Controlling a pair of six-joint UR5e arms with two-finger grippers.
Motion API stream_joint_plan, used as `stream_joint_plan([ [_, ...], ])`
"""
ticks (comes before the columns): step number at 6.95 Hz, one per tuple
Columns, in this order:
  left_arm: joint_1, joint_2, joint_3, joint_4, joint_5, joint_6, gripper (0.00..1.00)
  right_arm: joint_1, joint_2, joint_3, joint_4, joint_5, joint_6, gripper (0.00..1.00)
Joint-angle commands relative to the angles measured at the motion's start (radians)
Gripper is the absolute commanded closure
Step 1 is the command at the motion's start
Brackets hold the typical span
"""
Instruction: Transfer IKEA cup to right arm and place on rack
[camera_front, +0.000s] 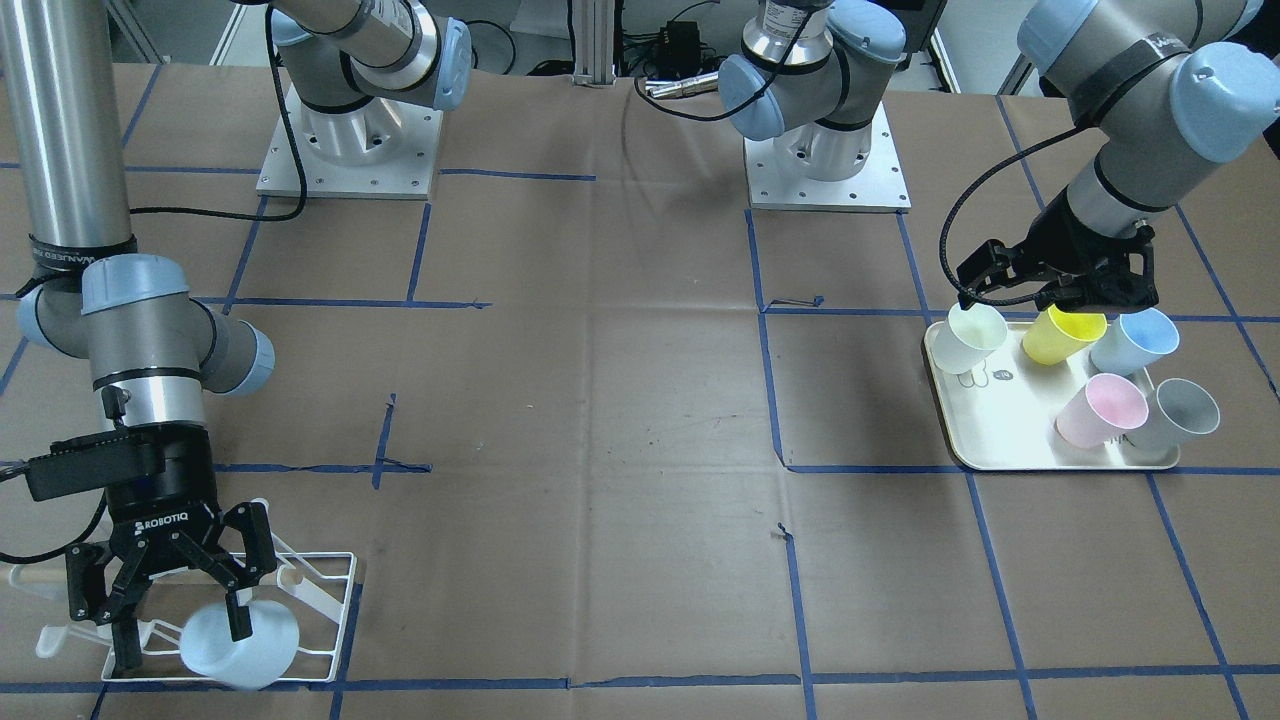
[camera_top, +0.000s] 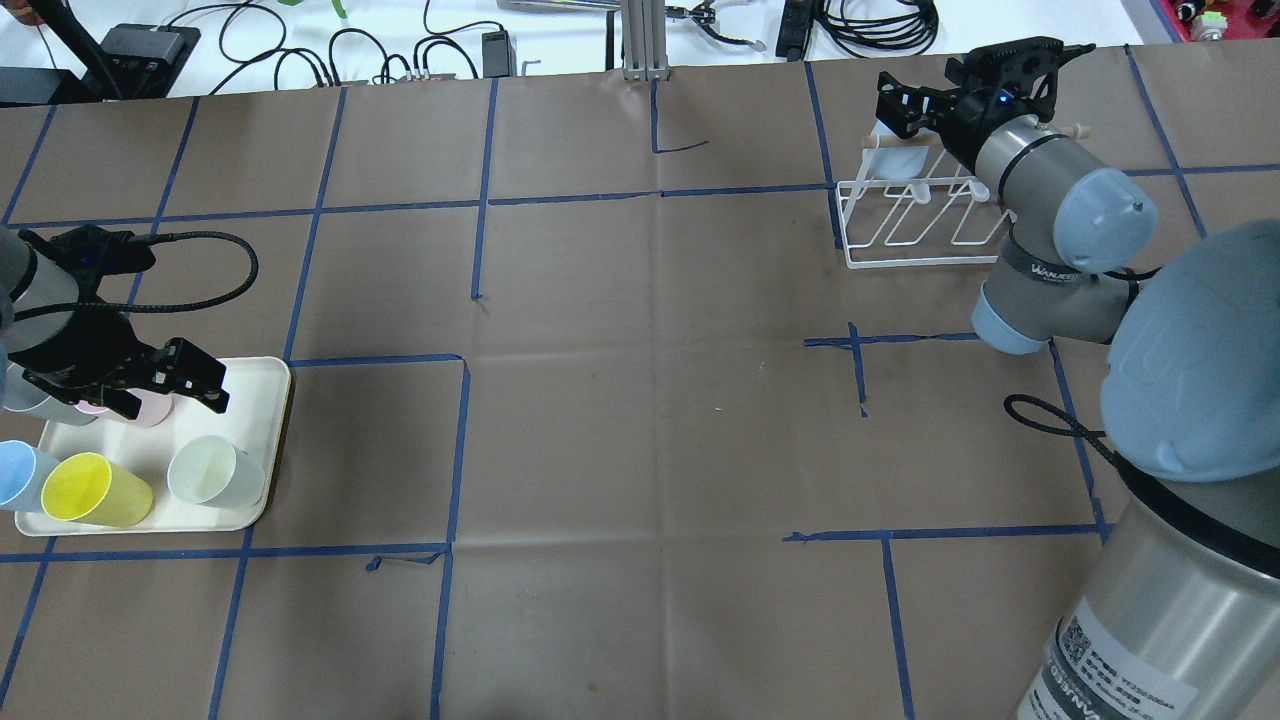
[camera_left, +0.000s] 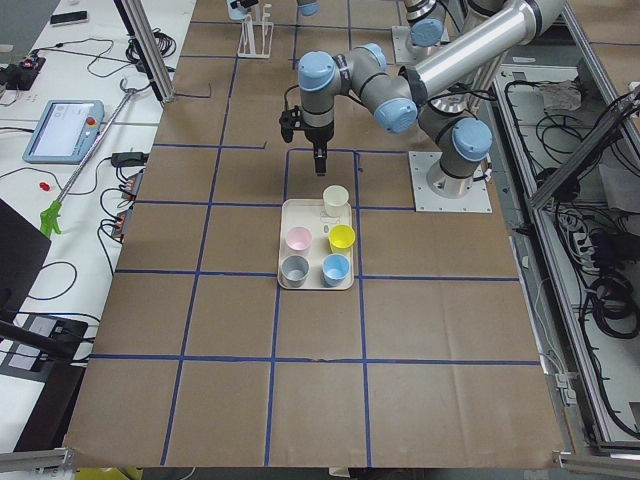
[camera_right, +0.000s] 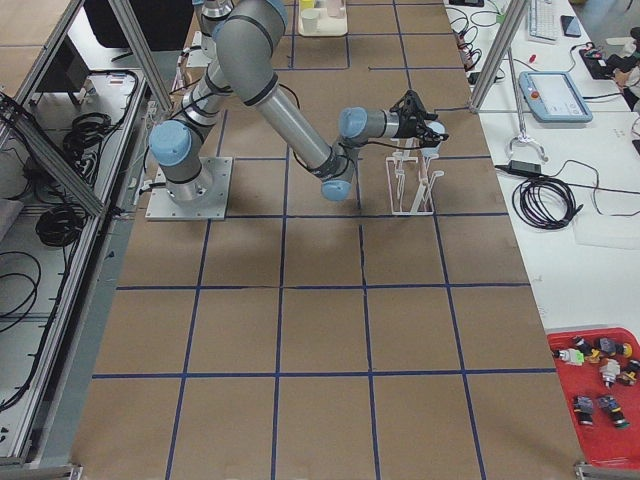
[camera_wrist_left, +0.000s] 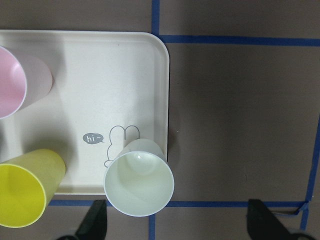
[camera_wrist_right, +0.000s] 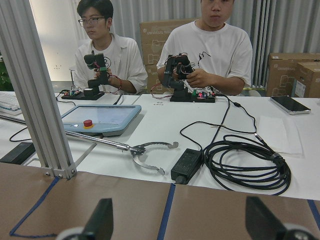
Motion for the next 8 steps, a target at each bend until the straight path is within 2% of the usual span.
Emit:
stream_joint_plan([
  [1, 0.002, -0.012, -0.079, 0.088, 0.004, 0.0, 0.01, 0.002, -0.004, 0.001, 0.0, 0.0, 0.0, 0.0],
  [2, 0.002, -0.015, -0.123, 0.136, 0.005, 0.003, 0.01, 0.002, -0.01, -0.003, 0.0, 0.0, 0.0, 0.0],
  [4, 0.004, -0.065, -0.135, 0.187, 0.008, 0.005, 0.01, 0.005, -0.036, -0.009, -0.001, 0.003, 0.003, 0.0],
  [7, 0.007, -0.086, -0.234, 0.328, 0.01, 0.011, 0.01, 0.02, -0.144, -0.009, 0.002, -0.001, 0.003, 0.0],
  [8, 0.008, -0.081, -0.237, 0.333, 0.028, 0.011, 0.01, 0.04, -0.187, -0.005, 0.023, 0.0, 0.003, 0.0],
])
